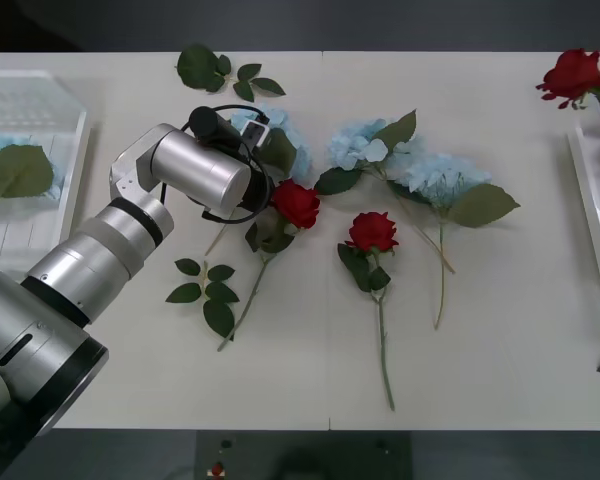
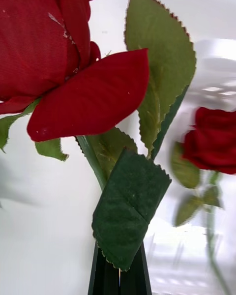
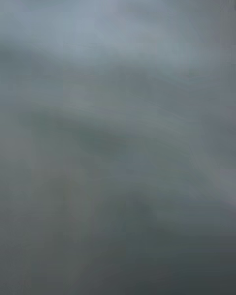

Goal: Put the red flowers into the right box and the blue flowers into the left box

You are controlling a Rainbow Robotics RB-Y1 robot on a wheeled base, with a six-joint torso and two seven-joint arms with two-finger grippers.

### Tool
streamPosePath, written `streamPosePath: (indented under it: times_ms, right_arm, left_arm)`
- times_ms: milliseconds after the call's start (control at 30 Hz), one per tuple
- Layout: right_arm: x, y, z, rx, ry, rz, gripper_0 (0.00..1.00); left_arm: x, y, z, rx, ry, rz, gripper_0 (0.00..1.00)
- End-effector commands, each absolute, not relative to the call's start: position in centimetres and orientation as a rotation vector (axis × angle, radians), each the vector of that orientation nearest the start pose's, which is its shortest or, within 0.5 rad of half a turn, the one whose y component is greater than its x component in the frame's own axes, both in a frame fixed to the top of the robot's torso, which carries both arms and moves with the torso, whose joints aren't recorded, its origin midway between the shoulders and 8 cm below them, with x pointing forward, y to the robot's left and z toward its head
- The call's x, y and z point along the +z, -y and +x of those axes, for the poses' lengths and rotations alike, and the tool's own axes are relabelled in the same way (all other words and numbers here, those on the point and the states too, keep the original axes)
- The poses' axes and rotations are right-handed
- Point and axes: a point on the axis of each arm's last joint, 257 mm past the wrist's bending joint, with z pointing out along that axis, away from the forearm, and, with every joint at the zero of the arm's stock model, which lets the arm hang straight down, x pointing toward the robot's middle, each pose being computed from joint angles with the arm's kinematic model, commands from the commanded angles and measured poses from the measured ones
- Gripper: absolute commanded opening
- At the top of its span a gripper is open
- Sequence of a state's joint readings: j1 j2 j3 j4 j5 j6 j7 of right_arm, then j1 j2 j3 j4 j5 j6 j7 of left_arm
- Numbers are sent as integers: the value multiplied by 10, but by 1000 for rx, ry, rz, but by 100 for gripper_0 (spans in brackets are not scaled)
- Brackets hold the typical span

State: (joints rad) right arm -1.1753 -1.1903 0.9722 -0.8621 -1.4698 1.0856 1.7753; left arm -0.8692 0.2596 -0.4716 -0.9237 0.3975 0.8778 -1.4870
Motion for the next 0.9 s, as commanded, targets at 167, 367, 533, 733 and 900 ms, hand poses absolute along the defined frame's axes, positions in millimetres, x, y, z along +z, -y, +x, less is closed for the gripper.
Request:
streamPosePath:
  times_ms: [167, 367, 533, 733, 900]
  right_arm:
    - [-79, 590, 565, -395, -2525, -83, 0]
    - [-97, 655, 565, -652, -2435, -51, 0]
    - [-127, 688, 560, -784, -2364, -76, 0]
    - [-154, 703, 553, -778, -2314, -20, 0]
    - [-154, 706, 551, -786, -2311, -11, 35]
  left_arm:
    - [-263, -89, 648, 51, -2257, 627, 0]
    - [-249, -95, 654, 44, -2234, 607, 0]
    - [-206, -110, 661, -29, -2222, 529, 0]
    - [-125, -159, 665, -11, -2167, 460, 0]
    - [-73, -223, 660, 55, -2167, 366, 0]
